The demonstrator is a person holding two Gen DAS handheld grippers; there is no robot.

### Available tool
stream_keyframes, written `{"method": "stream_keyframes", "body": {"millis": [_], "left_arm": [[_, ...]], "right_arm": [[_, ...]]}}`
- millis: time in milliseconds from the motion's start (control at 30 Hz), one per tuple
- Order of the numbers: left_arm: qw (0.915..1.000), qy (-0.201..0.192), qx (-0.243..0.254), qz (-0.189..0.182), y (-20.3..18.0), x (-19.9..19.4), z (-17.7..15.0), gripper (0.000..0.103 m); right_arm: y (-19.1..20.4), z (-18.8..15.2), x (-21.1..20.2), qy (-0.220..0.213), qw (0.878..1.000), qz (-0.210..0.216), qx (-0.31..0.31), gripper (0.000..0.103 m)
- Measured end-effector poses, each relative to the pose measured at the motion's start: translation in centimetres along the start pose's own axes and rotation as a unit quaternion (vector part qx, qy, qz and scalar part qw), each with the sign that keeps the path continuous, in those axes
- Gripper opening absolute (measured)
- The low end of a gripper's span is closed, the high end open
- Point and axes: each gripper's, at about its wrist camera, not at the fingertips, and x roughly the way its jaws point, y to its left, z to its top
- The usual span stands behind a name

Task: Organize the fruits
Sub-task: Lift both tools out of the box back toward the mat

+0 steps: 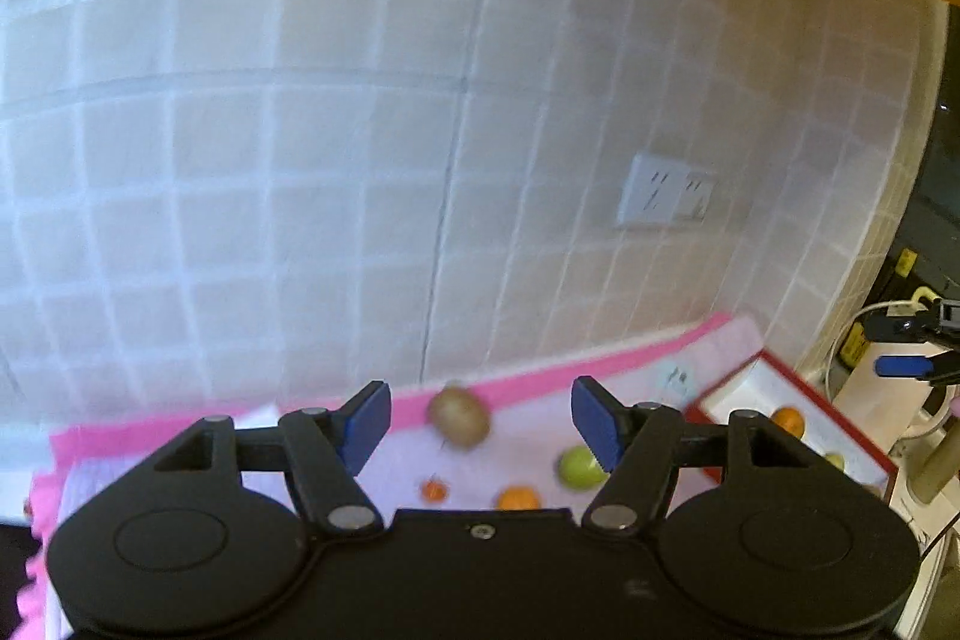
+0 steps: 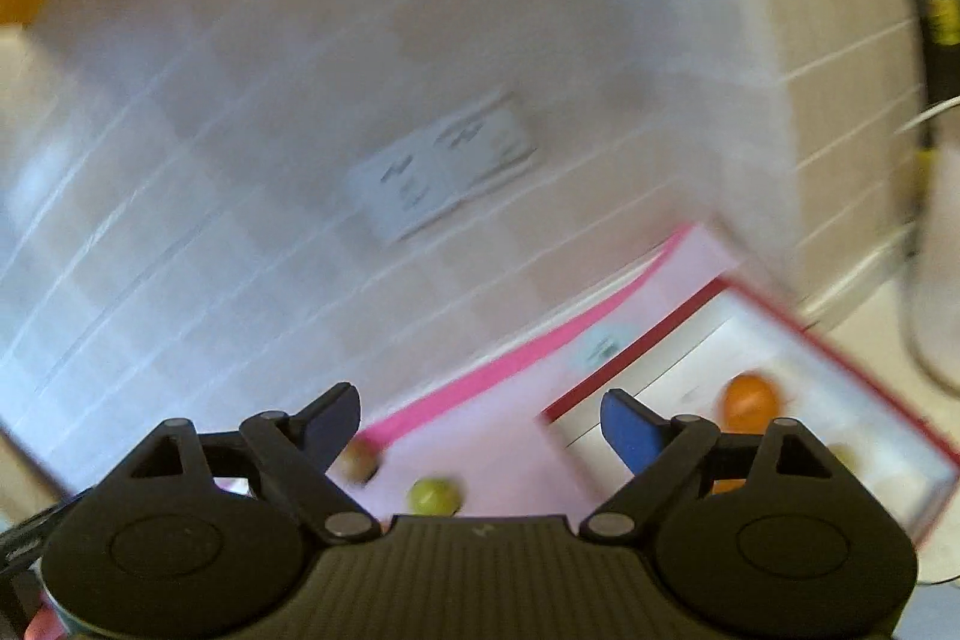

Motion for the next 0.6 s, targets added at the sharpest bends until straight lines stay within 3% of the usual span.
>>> {"method": "stream_keyframes", "body": {"millis": [100,200,367,600], "left_arm": [[0.9995,0.022,-0.023,-0.002,1.8,1.1,-1.3,0.079],[0.9956,0.055,-0.065,-0.038,3.3,3.5,-2.6,0.079],[0.98,0.14,-0.113,-0.085,4.0,10.2,-5.7,0.08],[0.9604,0.219,-0.118,-0.125,2.9,18.0,-8.2,0.079]], "right_arm": [[2.5,-2.1,3.1,0.049,0.998,0.009,-0.03,0.089],[4.9,-5.1,6.2,0.1,0.993,0.016,-0.06,0.089],[8.4,-10.6,10.4,0.153,0.979,-0.001,-0.137,0.089],[10.2,-14.5,13.3,0.185,0.97,0.039,-0.152,0.087]]}}
